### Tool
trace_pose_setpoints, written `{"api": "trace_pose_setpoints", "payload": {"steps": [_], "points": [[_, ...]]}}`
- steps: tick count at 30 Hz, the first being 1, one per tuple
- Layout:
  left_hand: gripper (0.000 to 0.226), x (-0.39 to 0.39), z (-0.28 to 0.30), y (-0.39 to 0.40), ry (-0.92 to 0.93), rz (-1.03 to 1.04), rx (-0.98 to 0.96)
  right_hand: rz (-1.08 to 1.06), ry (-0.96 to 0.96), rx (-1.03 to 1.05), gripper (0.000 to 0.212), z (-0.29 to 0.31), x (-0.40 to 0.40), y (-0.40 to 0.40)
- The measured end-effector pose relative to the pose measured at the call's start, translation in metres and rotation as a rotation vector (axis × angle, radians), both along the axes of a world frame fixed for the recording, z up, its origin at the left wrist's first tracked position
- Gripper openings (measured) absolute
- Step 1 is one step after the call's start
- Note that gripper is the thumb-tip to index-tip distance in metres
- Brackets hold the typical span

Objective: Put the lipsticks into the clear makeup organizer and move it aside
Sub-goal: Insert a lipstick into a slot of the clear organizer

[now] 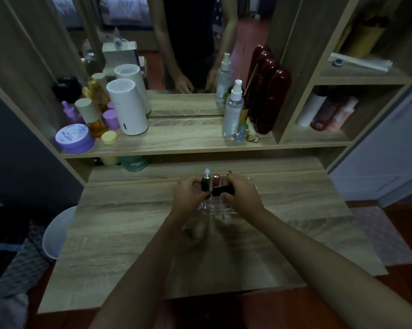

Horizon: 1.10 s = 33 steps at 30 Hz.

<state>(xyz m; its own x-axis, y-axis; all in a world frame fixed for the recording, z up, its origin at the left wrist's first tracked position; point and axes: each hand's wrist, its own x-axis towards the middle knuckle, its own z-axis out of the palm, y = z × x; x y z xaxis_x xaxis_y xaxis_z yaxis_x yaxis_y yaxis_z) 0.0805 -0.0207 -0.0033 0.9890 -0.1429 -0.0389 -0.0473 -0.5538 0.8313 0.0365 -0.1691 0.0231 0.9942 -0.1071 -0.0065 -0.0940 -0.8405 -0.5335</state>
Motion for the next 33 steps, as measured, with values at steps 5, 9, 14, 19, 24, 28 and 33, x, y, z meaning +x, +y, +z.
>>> {"api": "trace_pose_setpoints", "payload": {"steps": [5,9,14,19,24,28,33], "points": [[0.026,0.001,-0.004,-0.003,-0.027,0.010,0.032,0.048,0.016,-0.054,0.023,-0.004,0.008,0.003],[0.025,0.002,-0.005,-0.003,-0.017,0.019,0.012,0.103,-0.003,-0.116,0.028,-0.008,0.013,0.004],[0.023,0.001,-0.008,-0.004,-0.005,0.008,0.040,0.117,0.032,-0.130,0.029,-0.012,0.015,0.006],[0.019,-0.001,-0.013,-0.006,-0.038,-0.026,0.090,0.112,0.166,-0.229,0.025,-0.020,0.019,0.006],[0.015,-0.002,-0.021,-0.009,-0.069,-0.033,0.176,0.114,0.219,-0.270,0.028,-0.025,0.020,0.005],[0.022,-0.002,-0.024,-0.011,-0.080,-0.043,0.178,0.143,0.092,-0.218,0.027,-0.029,0.021,0.006],[0.018,0.000,-0.025,-0.010,-0.079,-0.057,0.213,0.129,0.087,-0.181,0.024,-0.031,0.022,0.009]]}}
